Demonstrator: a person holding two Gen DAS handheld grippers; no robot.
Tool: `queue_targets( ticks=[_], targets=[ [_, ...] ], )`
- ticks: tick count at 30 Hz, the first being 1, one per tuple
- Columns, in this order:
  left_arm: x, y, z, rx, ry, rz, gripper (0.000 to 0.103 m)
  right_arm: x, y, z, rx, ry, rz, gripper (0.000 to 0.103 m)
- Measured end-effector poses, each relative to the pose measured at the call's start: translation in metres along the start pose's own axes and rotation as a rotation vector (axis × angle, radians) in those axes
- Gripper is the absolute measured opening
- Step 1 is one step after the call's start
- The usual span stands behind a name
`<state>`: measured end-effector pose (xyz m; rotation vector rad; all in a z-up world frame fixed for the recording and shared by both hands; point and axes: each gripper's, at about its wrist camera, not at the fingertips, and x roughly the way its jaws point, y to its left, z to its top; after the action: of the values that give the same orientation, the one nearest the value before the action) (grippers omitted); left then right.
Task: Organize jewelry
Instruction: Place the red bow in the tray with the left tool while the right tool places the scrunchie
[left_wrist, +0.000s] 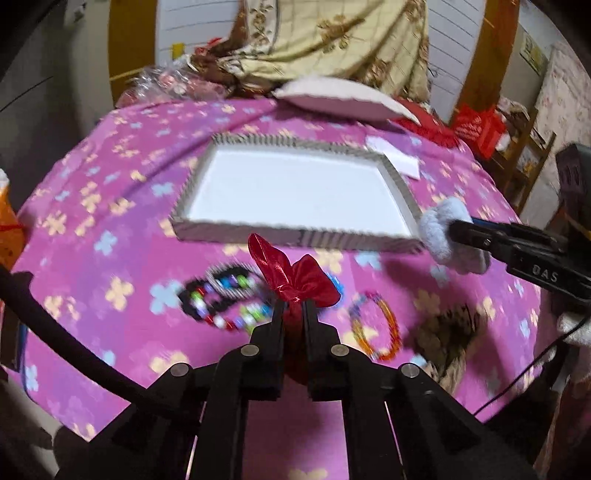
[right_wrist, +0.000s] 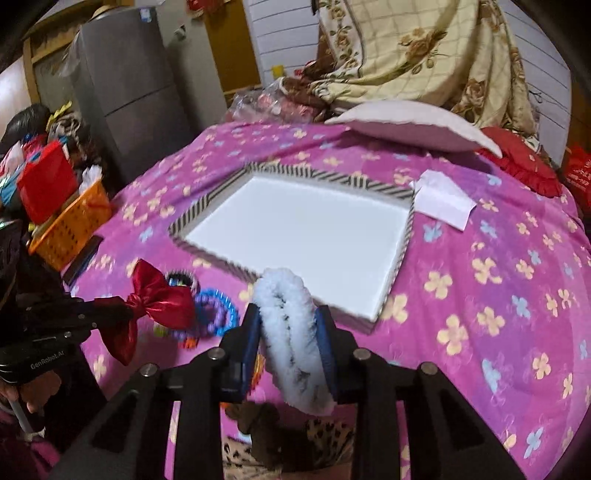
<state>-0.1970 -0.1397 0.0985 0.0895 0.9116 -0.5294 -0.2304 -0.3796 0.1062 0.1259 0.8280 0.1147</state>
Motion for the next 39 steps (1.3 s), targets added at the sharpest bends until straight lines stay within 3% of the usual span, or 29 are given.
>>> queue_targets(
  ticks=[9, 17, 24, 33, 37, 39],
  targets=[
    [0.015, 0.025, 0.058, -0.012, -0.069, 0.091, 0.000, 0.025, -0.020, 0.037, 0.071, -0.023, -0.052, 0.031],
    [0.065, 0.036, 0.095, -0.004, -0.043, 0.129, 0.000, 0.072, -0.037, 0.050, 0.113, 0.052, -0.084, 0.031],
    [0.109, 0.048, 0.100, -0.031, 0.035, 0.138, 0.000, 0.105, -0.051, 0.046, 0.157, 0.119, -0.083, 0.031],
    [0.134, 0.066, 0.094, -0.101, 0.111, 0.144, 0.000, 0.129, -0.062, 0.037, 0.180, 0.185, -0.116, 0.032],
    [0.136, 0.073, 0.091, -0.133, 0.126, 0.151, 0.000, 0.127, -0.059, 0.038, 0.164, 0.187, -0.122, 0.042],
    [0.136, 0.073, 0.090, -0.136, 0.130, 0.162, 0.006, 0.124, -0.059, 0.040, 0.173, 0.178, -0.115, 0.049]
  ],
)
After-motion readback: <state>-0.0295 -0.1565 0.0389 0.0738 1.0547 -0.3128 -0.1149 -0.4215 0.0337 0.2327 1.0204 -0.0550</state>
